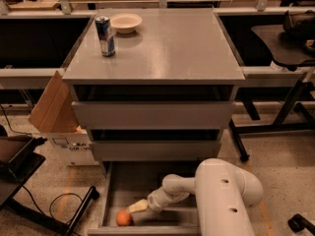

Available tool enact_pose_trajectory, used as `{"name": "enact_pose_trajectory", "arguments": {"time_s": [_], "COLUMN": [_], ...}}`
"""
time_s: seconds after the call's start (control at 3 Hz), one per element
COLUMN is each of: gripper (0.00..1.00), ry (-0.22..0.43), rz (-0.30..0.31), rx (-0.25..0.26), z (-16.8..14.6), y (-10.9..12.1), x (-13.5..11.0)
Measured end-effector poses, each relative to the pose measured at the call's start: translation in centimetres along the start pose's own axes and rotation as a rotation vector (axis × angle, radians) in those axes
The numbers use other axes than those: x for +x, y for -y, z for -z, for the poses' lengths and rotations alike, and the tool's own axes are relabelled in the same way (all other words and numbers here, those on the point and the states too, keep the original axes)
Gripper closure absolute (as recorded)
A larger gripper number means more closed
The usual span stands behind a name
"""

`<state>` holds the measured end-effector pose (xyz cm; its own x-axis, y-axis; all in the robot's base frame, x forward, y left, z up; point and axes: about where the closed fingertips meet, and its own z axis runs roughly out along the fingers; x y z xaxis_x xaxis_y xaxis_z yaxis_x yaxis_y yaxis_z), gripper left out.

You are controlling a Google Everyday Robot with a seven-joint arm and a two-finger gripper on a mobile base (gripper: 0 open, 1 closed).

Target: Place orange into bottom drawer

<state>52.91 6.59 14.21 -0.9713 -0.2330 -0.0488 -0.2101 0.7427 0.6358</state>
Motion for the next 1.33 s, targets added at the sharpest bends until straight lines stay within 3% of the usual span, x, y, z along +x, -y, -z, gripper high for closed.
{"name": "enact_pose_trajectory", "arguments": {"time_s": [0.67, 1.0, 1.33], "gripper": [0.00, 0.00, 0.00], "ry": [-0.008, 0.076, 0.150], "rz": [0.016, 0.077, 0.130], "rx": [0.006, 0.086, 0.162], "z": [0.5, 5.5, 10.4], "y": [-0.5, -1.9, -5.9], "x": [0.4, -1.4, -3.3]}}
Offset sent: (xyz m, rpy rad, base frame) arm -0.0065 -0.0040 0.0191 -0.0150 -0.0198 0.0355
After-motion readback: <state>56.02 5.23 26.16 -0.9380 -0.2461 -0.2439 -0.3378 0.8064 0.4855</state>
